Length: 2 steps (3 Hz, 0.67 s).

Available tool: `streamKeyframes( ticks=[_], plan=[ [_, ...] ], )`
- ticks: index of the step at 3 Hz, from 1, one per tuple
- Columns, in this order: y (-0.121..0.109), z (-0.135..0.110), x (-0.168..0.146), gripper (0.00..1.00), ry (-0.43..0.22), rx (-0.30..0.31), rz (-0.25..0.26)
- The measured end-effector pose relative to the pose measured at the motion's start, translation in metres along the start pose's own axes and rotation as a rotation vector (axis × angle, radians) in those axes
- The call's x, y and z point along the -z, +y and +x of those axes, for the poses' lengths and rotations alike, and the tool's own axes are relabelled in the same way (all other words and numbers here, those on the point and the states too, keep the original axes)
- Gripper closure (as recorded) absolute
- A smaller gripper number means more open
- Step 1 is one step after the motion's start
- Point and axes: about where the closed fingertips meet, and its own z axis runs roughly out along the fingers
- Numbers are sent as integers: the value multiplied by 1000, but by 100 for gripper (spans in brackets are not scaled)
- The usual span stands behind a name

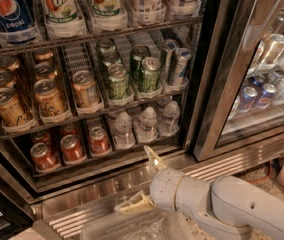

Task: Pick coke can from bottom shelf of fridge

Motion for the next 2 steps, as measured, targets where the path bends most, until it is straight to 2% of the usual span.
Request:
streamKeyframes(
  ticks=[1,2],
  plan=[
    [4,1,-4,0,-12,-9,-7],
    [21,5,-24,0,-50,-13,0]
  ],
)
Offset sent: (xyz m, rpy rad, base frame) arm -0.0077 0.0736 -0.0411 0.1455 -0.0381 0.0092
